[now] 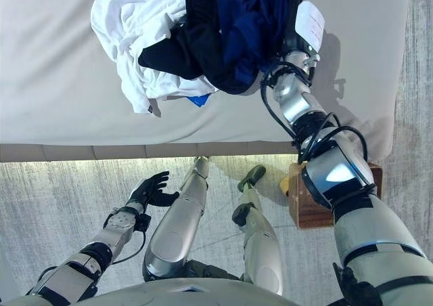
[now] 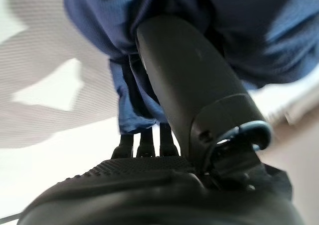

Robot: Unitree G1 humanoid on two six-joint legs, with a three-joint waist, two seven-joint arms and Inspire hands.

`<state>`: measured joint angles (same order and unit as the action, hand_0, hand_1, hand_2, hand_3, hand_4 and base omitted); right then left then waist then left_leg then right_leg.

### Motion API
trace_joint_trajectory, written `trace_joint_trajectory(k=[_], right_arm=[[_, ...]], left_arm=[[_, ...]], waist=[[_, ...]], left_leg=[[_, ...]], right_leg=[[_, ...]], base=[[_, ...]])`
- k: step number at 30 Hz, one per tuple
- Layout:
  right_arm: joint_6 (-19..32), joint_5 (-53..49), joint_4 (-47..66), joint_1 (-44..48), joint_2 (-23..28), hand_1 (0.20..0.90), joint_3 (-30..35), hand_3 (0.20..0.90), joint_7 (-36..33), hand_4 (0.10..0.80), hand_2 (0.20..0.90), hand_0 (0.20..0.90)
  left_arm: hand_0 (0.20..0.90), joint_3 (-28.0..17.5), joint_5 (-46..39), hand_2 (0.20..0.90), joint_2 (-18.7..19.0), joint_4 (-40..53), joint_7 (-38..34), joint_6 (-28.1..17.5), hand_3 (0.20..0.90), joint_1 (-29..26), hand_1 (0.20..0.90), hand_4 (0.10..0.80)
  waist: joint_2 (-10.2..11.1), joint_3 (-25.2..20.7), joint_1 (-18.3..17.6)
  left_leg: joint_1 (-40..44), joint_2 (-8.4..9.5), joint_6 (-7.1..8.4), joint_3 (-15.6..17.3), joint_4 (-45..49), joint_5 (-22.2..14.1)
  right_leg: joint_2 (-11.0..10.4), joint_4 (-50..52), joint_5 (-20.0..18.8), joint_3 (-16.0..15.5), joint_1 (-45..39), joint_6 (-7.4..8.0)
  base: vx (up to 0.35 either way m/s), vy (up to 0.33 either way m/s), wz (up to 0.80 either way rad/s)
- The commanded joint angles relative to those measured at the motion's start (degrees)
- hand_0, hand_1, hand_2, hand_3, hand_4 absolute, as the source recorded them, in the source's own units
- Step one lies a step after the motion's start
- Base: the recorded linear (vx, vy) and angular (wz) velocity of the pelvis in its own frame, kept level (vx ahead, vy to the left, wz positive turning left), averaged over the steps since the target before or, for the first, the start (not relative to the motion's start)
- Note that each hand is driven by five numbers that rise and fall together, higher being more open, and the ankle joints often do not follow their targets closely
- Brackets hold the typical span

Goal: Pick up the clothes from the bed and place them into the basket

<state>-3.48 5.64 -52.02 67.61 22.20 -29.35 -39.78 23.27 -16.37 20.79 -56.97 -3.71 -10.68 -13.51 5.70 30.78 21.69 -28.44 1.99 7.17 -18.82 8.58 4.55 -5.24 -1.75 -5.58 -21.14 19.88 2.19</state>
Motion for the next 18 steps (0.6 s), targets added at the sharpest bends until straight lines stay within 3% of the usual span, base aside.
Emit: trace_joint_trajectory(k=[1, 7, 10, 11, 12, 13, 16, 18], right_arm=[[6.19, 2.92, 10.46, 4.81, 0.85, 0.9, -0.27, 0.9, 0.34, 0.8, 0.9, 0.9], [2.52, 5.34, 12.17, 4.39, 0.69, 0.9, -5.2, 0.9, 13.96, 0.8, 0.9, 0.9], [-2.27, 4.17, 9.95, 4.35, 1.8, 0.9, -8.46, 0.9, 23.19, 0.8, 0.9, 0.9], [-3.94, 4.78, 8.86, 4.37, 2.11, 0.78, -9.19, 0.76, 26.3, 0.66, 0.78, 0.78], [-3.92, 2.76, 7.98, 4.52, 2.42, 0.422, -10.14, 0.343, 27.59, 0.243, 0.422, 0.422], [-3.94, 0.71, 6.77, 4.83, 2.34, 0.3, -10.46, 0.2, 30.04, 0.1, 0.3, 0.3], [-1.32, -4.48, 4.78, 5.71, 1.92, 0.3, -9.34, 0.2, 27.63, 0.1, 0.3, 0.3], [2.12, -6.61, 6.24, 5.97, 1.9, 0.3, -7.03, 0.2, 21.44, 0.1, 0.3, 0.3]], left_arm=[[0.9, 3.65, -1.97, 0.9, -5.14, 2.76, 0.47, -2.23, 0.9, 3.98, 0.9, 0.8], [0.9, 2.57, -2.72, 0.9, -4.14, 1.95, 1.16, -1.74, 0.9, 3.59, 0.9, 0.8], [0.9, 1.82, -2.22, 0.9, -2.84, 2.43, 1.84, -1.0, 0.9, 3.81, 0.9, 0.8], [0.9, 1.6, -2.19, 0.9, -2.5, 2.45, 1.98, -0.97, 0.9, 3.86, 0.9, 0.8], [0.9, 1.49, -2.05, 0.9, -2.31, 2.61, 1.98, -0.78, 0.9, 3.84, 0.9, 0.8], [0.9, 1.55, -1.92, 0.9, -1.93, 2.83, 1.93, -0.35, 0.9, 3.67, 0.9, 0.8], [0.9, 1.72, -1.32, 0.9, -1.52, 2.55, 2.02, -0.44, 0.9, 3.66, 0.9, 0.8], [0.9, 1.59, -0.23, 0.9, -1.68, 2.25, 1.64, -0.84, 0.9, 4.04, 0.9, 0.8]], waist=[[-3.28, -0.99, -0.5], [-3.0, -0.99, -0.59], [-2.31, -0.99, -0.41], [-2.03, -0.99, -0.31], [-1.8, -0.99, -0.17], [-1.44, -0.99, 0.04], [-0.99, -0.99, 0.48], [-0.63, -0.99, 0.51]], left_leg=[[2.68, 1.01, -5.74, 5.09, -5.0, 0.7], [3.5, 1.02, -5.59, 4.95, -3.54, -0.05], [3.85, 0.88, -5.54, 4.79, -3.03, -0.44], [3.91, 0.76, -5.47, 4.78, -3.02, -0.5], [3.93, 0.68, -5.45, 4.72, -3.06, -0.54], [3.9, 0.7, -5.55, 4.42, -2.93, -0.63], [4.58, 0.46, -5.5, 4.3, -3.5, -0.61], [5.64, 0.39, -5.54, 4.63, -4.12, -0.77]], right_leg=[[-3.61, 6.61, 1.81, 3.01, -1.19, 4.08], [-3.89, 7.5, 2.17, 3.81, -1.61, 3.96], [-3.88, 7.67, 2.15, 3.88, -2.1, 4.09], [-3.77, 7.55, 2.11, 3.91, -2.31, 4.1], [-3.66, 7.35, 2.02, 3.85, -2.46, 4.07], [-3.52, 7.4, 2.0, 3.7, -2.45, 4.0], [-3.14, 6.79, 1.73, 3.35, -3.36, 3.98], [-2.9, 6.16, 1.5, 3.31, -4.38, 4.15]], base=[[-0.03, 0.049, -0.08], [-0.005, 0.01, -0.05], [0.004, -0.011, 0.01], [0.016, -0.052, 0.02], [0.021, -0.075, 0.02], [0.024, -0.08, 0.02], [0.019, -0.068, 0.04], [0.005, -0.057, 0.03]])
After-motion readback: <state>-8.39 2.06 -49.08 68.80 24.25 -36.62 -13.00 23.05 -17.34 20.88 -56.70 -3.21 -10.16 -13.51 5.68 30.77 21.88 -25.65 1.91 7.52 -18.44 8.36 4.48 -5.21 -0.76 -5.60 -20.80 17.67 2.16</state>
